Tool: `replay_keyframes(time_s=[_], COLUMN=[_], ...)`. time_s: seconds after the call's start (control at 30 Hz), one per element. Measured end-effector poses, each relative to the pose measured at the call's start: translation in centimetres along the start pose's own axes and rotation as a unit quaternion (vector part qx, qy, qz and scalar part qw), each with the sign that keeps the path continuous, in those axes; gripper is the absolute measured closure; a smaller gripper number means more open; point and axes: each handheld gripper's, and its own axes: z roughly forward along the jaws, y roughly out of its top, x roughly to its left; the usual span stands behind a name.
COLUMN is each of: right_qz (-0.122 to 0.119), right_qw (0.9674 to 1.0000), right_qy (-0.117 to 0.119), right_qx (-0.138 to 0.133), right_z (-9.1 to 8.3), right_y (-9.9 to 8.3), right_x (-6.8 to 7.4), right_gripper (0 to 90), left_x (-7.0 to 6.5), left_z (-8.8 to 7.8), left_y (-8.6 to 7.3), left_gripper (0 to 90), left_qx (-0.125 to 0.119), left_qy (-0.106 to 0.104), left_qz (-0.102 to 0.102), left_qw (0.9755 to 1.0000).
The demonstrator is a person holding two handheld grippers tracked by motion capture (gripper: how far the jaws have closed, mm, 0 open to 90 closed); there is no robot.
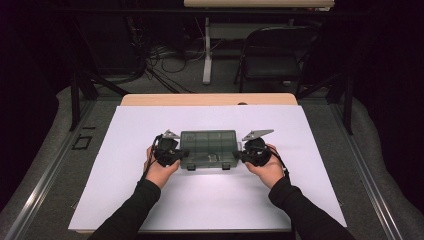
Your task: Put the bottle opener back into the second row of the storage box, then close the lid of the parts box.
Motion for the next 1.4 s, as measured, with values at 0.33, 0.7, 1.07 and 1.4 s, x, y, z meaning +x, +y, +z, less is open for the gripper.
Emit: replay_keyframes(time_s=[0.33, 0.7, 1.07, 1.4], right_qz=[-0.004, -0.003, -0.006, 0.01], right_qw=[1.0, 1.0, 0.9994, 0.9974], right_qy=[0.002, 0.006, -0.019, -0.052], right_qx=[0.002, -0.007, -0.03, -0.048], right_z=[-0.1, -1.1, -2.7, -5.2], right_y=[0.1, 0.7, 1.2, 0.1], right_x=[0.4, 1.1, 1.8, 1.7], right_gripper=[89.2, 85.6, 69.5, 49.2], left_x=[-0.1, 0.3, 1.1, 1.2], left_z=[-0.2, -2.2, -4.7, -6.2], left_y=[0.0, 0.4, 0.2, -0.9], left_gripper=[90.0, 82.6, 66.1, 54.3], left_qx=[0.006, -0.009, -0.038, -0.063], left_qy=[0.005, 0.003, 0.005, 0.02], left_qz=[0.0, -0.008, -0.03, -0.024], left_qw=[1.0, 0.9999, 0.9988, 0.9975])
